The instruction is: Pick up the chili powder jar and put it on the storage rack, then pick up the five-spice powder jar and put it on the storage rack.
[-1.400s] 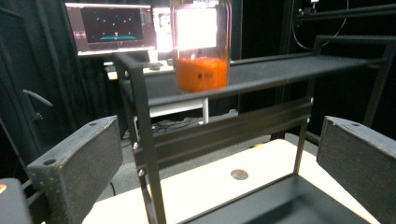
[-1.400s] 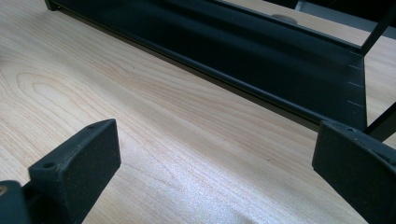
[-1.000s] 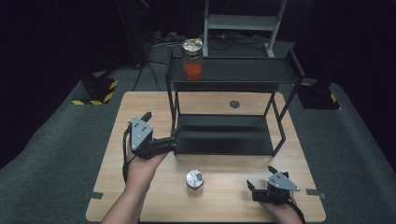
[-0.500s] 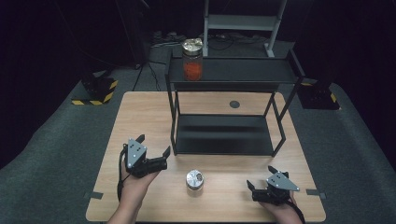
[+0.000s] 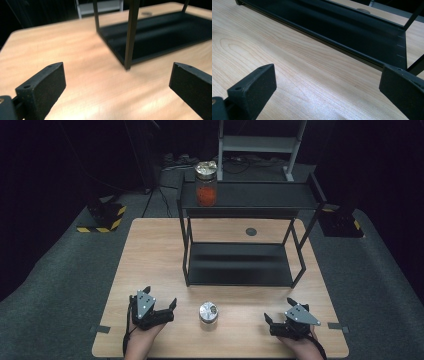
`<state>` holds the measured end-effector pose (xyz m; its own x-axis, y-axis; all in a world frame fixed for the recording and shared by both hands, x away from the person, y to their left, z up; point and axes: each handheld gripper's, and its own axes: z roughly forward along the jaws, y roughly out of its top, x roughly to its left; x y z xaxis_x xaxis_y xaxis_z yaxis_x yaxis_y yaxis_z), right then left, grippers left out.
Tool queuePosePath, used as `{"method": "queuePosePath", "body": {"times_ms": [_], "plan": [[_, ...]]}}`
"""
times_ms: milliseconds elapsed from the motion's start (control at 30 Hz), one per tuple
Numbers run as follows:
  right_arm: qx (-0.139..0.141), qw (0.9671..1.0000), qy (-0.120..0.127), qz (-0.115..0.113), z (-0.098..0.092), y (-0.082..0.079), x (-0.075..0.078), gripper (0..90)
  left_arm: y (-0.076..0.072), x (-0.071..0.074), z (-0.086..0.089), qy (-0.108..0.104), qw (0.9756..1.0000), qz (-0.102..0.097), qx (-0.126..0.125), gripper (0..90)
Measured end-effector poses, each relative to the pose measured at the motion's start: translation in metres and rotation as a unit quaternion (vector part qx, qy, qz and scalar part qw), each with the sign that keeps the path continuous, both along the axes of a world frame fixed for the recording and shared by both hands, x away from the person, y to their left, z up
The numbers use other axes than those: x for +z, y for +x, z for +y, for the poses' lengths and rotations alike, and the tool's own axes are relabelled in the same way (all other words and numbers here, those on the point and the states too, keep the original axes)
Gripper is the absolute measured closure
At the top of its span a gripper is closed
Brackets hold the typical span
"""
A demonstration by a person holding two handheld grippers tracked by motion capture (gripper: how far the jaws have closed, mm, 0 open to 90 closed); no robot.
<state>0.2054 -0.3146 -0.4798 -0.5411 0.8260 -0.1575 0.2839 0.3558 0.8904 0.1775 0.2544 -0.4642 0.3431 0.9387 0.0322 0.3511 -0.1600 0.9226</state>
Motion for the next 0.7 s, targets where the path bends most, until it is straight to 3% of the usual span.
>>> {"method": "queuePosePath", "body": {"times_ms": [200,400,700], "plan": [[-0.003,1.0,0.0,0.001,0.001,0.0,0.0,0.1,-0.007,-0.011,-0.001,0.032,0.9993,0.017,0.0,0.8],[-0.005,1.0,-0.004,-0.002,0.002,-0.001,0.0,0.0,-0.004,-0.012,-0.005,0.071,0.9964,0.045,-0.006,0.7],[-0.004,1.0,-0.001,-0.006,0.001,-0.003,-0.001,0.0,-0.003,-0.008,-0.013,0.108,0.9926,0.055,-0.01,2.0]]}}
